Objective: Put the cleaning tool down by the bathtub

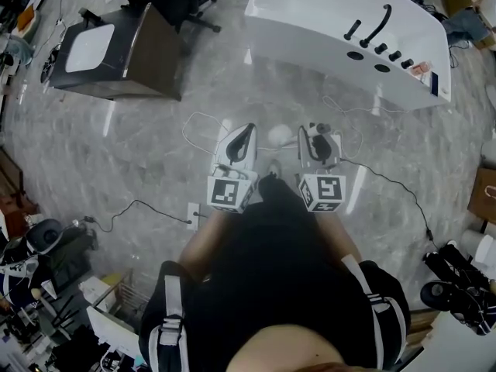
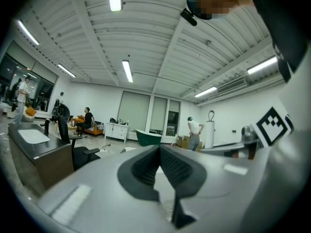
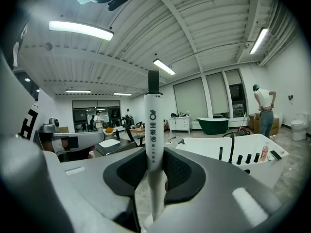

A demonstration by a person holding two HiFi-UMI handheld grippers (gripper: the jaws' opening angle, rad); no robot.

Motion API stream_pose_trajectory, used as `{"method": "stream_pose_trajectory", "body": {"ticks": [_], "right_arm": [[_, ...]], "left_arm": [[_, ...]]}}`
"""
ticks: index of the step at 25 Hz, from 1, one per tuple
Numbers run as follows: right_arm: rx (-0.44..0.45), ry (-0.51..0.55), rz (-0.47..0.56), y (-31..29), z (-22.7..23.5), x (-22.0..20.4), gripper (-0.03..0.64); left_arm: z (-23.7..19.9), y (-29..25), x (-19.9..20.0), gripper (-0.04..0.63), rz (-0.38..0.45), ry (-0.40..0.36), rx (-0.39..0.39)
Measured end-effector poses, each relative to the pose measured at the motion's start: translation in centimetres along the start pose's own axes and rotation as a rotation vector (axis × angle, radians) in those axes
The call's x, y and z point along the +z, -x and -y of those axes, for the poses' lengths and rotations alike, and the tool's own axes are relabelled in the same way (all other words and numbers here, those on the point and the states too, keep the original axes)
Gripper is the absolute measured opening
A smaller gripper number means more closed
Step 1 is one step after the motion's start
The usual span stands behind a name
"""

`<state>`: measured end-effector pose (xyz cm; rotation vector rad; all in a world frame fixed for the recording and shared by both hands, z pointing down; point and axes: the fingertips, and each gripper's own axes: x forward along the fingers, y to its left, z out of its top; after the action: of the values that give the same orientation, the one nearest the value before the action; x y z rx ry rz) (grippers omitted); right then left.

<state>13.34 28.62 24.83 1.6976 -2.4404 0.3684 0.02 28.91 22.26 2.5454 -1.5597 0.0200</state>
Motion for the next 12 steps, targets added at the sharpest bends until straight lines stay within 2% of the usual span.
{"method": "stream_pose_trajectory", "body": {"ticks": [6, 12], "right_arm": [[0.013, 0.025, 0.008, -1.4, 3.0, 0.4, 0.095], [0.009, 0.024, 0.013, -1.0, 4.4, 0.4, 0.095]], "left_arm": [[1.0, -3.0, -0.1, 0.008, 0.012, -0.016, 0.015], [1.8, -3.4, 0.5, 0.008, 0.022, -0.013, 0.032]]}}
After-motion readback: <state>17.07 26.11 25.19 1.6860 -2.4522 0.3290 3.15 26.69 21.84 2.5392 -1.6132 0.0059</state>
